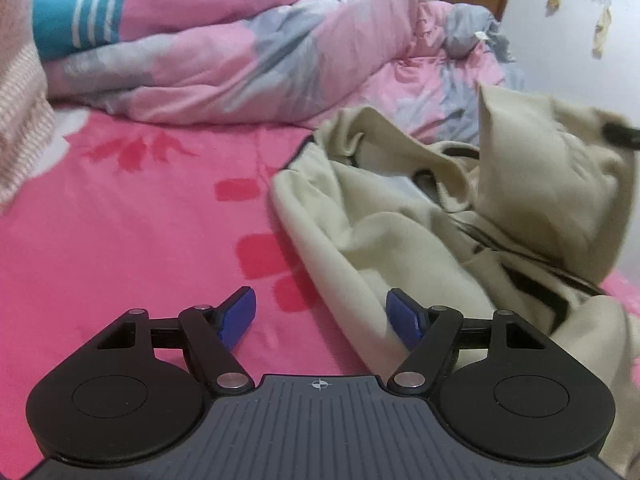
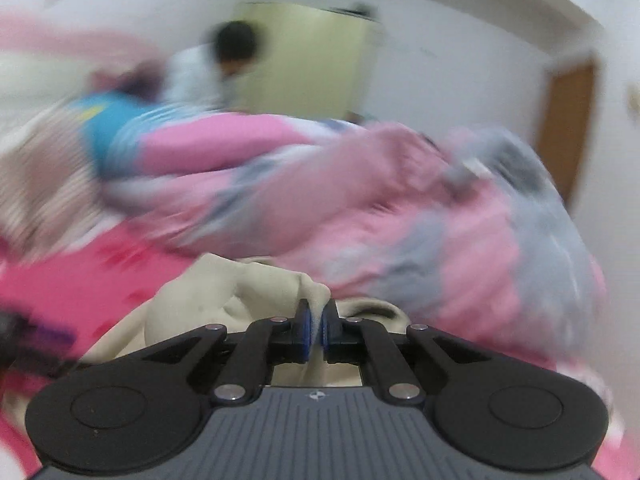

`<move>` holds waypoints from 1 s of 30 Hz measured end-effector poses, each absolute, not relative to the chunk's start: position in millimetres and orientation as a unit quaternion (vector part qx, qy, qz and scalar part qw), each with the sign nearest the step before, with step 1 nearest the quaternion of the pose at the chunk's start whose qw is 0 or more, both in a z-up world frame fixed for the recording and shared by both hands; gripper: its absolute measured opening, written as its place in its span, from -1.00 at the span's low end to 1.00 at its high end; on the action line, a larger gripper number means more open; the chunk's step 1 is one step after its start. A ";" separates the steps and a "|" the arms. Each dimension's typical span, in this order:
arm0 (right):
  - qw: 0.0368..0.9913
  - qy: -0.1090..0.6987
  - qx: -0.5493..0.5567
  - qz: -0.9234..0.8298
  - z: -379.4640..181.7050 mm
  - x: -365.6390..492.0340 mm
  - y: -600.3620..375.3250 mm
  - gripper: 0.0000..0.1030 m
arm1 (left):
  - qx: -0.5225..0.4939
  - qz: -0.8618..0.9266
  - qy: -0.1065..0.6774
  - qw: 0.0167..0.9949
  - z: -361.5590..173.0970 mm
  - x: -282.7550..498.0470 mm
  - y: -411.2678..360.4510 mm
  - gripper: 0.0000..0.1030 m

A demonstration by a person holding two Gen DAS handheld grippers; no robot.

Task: Fold clothes
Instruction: 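Release the sweatshirt from the right gripper and pull it back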

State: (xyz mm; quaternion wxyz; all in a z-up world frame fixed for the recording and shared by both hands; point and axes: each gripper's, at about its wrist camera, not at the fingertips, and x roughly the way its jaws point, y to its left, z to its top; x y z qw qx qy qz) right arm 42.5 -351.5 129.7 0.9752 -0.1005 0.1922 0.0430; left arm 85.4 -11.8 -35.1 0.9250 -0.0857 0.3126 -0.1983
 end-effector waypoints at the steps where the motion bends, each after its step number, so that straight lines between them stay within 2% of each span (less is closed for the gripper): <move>1: 0.977 0.198 -0.079 0.023 130.4 51.0 -367.1 -0.91 | -0.084 -0.201 0.312 0.925 -35.7 83.8 -12.6 0.41; 11: 0.957 0.186 0.034 -0.219 128.7 130.7 -543.2 -0.91 | -0.061 -0.207 0.311 0.926 -46.7 83.9 -20.8 0.43; 14: 0.942 0.195 0.066 -0.267 105.1 146.6 -588.1 -0.91 | -0.065 -0.210 0.311 0.925 -48.7 86.4 -20.7 0.44; 16: 0.929 0.233 0.094 -0.271 73.7 160.1 -610.5 -0.85 | -0.066 -0.211 0.312 0.924 -49.9 87.9 -20.7 0.45; 17: 0.923 0.249 0.107 -0.272 61.9 162.9 -618.9 -0.76 | -0.066 -0.211 0.312 0.924 -49.9 88.3 -20.8 0.46; 18: 0.920 0.259 0.117 -0.269 58.6 157.3 -621.3 -0.54 | -0.066 -0.211 0.312 0.924 -49.9 88.4 -21.0 0.46; 22: 0.906 0.295 0.156 -0.260 45.1 134.7 -630.9 -0.16 | -0.067 -0.211 0.314 0.923 -49.5 88.3 -21.0 0.47; 23: 0.902 0.304 0.166 -0.257 41.7 129.1 -633.3 0.00 | -0.067 -0.212 0.315 0.923 -49.4 88.3 -20.6 0.47; 26: 0.892 0.326 0.193 -0.247 36.4 109.6 -638.5 0.07 | -0.068 -0.209 0.317 0.923 -48.1 87.4 -20.4 0.48; 30: 0.915 0.296 0.212 -0.175 78.0 48.6 -612.6 0.30 | -0.070 -0.203 0.320 0.923 -45.4 84.3 -19.1 0.48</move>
